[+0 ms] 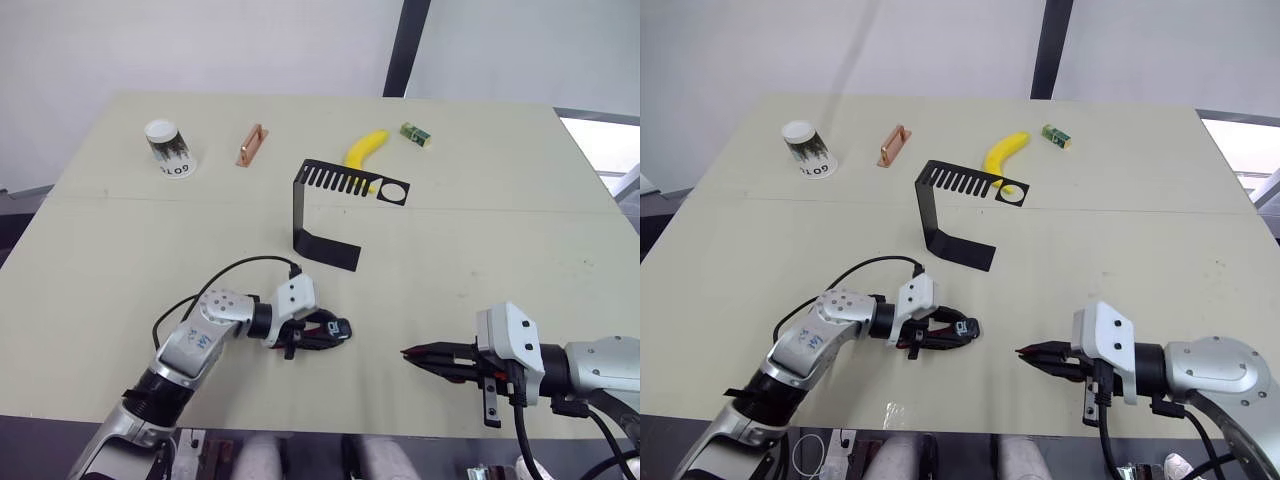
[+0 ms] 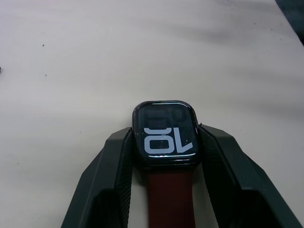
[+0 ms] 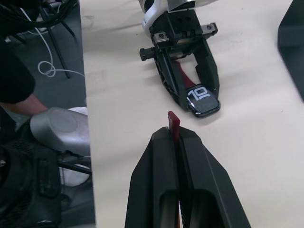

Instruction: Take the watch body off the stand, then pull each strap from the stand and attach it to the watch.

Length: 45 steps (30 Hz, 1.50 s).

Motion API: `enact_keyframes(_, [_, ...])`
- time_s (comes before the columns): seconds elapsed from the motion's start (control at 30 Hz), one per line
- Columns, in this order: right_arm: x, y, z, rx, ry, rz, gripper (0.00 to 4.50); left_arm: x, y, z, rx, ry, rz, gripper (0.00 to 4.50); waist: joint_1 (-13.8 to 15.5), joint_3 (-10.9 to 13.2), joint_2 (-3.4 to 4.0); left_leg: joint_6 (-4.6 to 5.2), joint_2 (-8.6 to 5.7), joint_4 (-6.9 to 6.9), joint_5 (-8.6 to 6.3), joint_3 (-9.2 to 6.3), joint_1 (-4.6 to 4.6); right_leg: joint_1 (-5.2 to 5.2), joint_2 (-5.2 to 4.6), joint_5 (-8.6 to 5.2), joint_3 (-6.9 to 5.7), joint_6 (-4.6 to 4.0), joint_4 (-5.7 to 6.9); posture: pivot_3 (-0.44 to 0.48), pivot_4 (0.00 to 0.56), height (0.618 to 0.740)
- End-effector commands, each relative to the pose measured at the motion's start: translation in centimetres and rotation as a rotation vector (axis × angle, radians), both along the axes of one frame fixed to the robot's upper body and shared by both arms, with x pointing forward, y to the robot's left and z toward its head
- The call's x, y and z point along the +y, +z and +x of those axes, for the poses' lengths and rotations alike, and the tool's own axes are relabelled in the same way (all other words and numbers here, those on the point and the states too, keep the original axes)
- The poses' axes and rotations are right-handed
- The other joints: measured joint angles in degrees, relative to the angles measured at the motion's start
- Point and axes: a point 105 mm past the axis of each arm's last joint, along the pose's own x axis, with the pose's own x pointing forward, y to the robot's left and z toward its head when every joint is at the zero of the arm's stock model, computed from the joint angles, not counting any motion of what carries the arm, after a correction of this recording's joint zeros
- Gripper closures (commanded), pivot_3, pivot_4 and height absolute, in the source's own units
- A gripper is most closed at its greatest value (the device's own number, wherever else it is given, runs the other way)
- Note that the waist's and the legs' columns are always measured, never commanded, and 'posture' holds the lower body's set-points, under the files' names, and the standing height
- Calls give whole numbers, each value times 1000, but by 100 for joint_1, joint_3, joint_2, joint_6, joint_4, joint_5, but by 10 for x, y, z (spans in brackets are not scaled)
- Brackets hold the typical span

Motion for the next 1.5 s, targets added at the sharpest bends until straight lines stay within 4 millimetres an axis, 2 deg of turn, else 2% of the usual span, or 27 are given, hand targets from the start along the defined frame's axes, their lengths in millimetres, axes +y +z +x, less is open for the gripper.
enact_keyframes(0.03, [5, 7, 13, -161, 26, -81, 4500, -2, 36, -2, 201, 13, -157, 2905, -2, 0, 0, 0, -1, 3, 0, -1, -4, -4, 0, 0, 0, 0, 8, 0, 150, 740])
enact_keyframes(0.2, [12, 11, 33, -355, 46, -197, 4500, -1, 56, -4, 376, 23, -263, 2905, -3, 0, 0, -1, -2, 4, 0, -2, -4, -4, -1, 0, -1, 0, 17, 0, 150, 740])
enact_keyframes(0.3, [15, 13, 43, -414, 27, -225, 4500, 1, 61, -3, 428, 32, -294, 2905, 0, 0, 0, -2, -1, 5, 1, -4, -3, -8, -1, 0, 0, 0, 17, 0, 150, 740])
enact_keyframes(0.43, [25, 22, 55, -505, 17, -263, 4500, 2, 66, 1, 418, 55, -303, 2905, -8, 0, 0, -3, -2, 8, 1, -4, -3, -9, -3, 0, 1, 0, 18, 0, 150, 740])
enact_keyframes(0.63, [31, 24, 64, -567, 1, -288, 4500, -1, 67, 2, 418, 64, -313, 2905, -1, 0, 0, -4, -2, 7, 2, -5, -4, -10, -4, 0, -1, 0, 27, 0, 150, 740])
enact_keyframes(1.03, [42, 27, 62, -614, 32, -286, 4500, -6, 67, 4, 412, 91, -333, 2905, -9, 0, 0, -5, -1, 8, 2, -5, -2, -11, -3, 0, -1, 0, 33, 0, 150, 740])
enact_keyframes(1.5, [39, 27, 59, -621, 28, -297, 4500, -2, 64, 7, 427, 108, -337, 2905, -6, 0, 0, -5, -1, 8, 2, -5, -2, -11, -4, 0, -1, 0, 34, 0, 150, 740])
